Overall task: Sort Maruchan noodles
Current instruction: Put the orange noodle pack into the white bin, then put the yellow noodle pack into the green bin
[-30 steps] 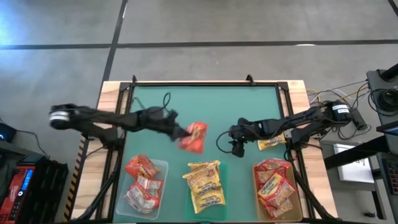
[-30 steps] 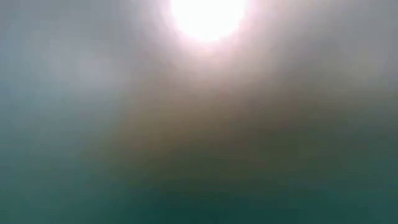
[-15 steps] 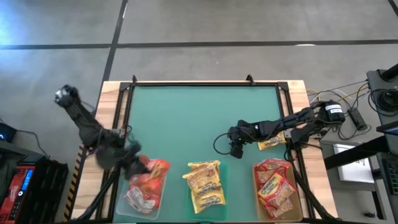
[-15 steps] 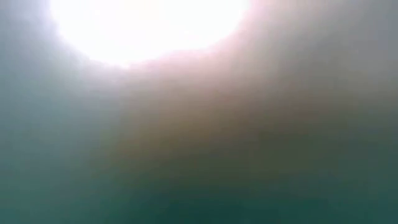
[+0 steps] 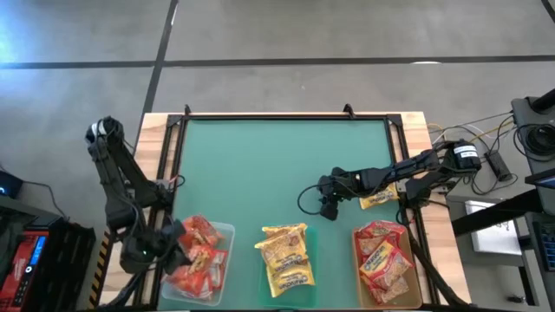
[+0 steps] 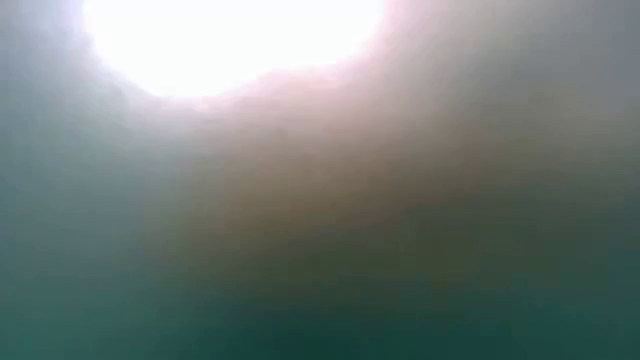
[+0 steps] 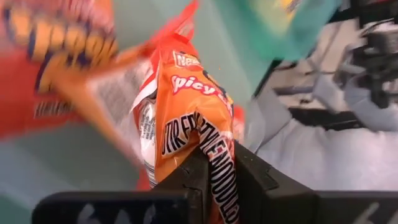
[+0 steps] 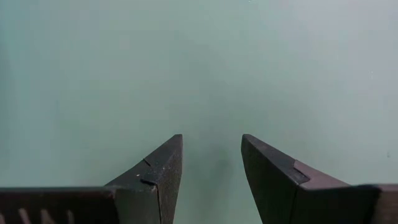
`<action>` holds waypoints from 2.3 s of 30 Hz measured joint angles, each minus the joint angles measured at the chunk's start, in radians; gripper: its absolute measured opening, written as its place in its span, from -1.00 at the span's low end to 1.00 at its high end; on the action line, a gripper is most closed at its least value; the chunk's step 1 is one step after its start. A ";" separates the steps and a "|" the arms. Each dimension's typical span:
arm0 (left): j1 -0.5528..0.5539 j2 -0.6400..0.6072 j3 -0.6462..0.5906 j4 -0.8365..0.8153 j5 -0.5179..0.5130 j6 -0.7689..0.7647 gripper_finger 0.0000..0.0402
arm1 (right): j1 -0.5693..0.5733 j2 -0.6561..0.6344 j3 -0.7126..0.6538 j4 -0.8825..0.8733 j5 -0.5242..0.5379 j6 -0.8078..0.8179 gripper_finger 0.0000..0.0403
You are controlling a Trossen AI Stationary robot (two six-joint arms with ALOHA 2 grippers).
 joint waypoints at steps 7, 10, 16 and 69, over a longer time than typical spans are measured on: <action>0.002 -0.024 0.004 -0.067 0.102 -0.098 -0.71 | 0.000 0.000 0.000 0.000 -0.001 0.030 -0.23; 0.006 -0.062 0.004 -0.087 0.102 -0.120 -0.63 | 0.000 0.000 0.000 0.000 -0.003 0.030 -0.23; 0.006 -0.164 0.004 -0.103 0.134 -0.201 -0.54 | 0.000 0.000 0.000 -0.001 -0.011 0.029 -0.23; 0.593 -0.005 0.039 -0.352 -0.450 0.552 -0.53 | -0.172 -0.086 0.190 -0.994 0.225 0.132 -0.23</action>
